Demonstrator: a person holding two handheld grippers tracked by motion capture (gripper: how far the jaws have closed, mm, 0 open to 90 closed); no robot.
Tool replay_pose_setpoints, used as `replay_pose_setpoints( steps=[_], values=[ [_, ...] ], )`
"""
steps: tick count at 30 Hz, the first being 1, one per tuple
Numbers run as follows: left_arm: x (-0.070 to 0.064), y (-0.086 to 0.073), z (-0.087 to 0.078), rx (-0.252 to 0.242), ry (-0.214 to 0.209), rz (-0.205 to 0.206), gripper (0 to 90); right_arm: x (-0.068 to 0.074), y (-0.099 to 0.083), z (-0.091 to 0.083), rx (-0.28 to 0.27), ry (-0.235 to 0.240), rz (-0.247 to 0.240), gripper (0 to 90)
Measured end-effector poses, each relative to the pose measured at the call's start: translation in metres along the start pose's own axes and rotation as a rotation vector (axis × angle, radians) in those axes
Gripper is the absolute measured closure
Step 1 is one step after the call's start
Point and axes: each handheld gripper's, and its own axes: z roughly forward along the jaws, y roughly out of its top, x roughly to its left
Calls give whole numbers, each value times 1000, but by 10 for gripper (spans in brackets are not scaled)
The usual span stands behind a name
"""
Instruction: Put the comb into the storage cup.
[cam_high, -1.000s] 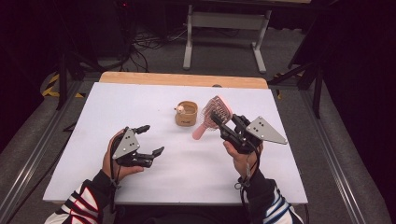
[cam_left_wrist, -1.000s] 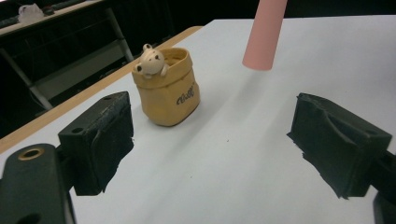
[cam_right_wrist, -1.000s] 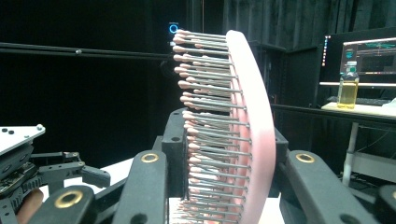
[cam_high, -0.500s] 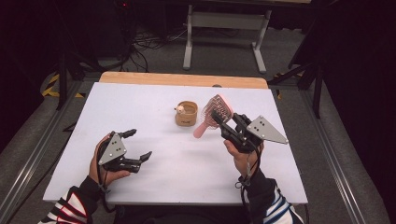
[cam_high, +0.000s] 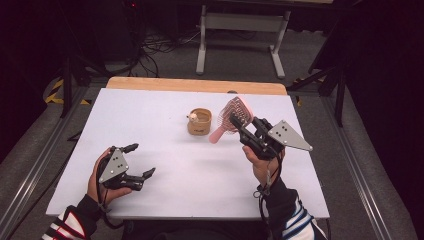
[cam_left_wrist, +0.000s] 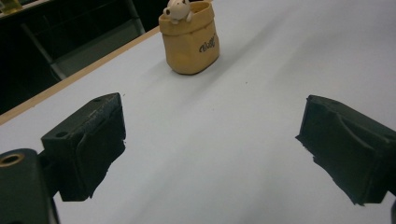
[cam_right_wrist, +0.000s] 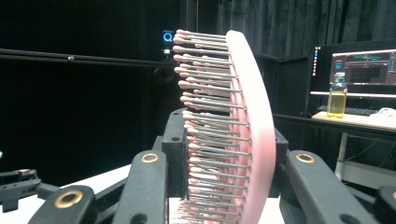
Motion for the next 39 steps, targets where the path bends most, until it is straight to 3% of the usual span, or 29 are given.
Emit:
replay_pose_setpoints(
  steps=[17, 39],
  values=[
    [0, -10, -13, 3, 19, -24, 79, -9, 9, 6, -17, -17, -20, 642],
    [-2, -10, -12, 5, 10, -16, 79, -21, 15, 22, -34, -42, -15, 643]
  ],
)
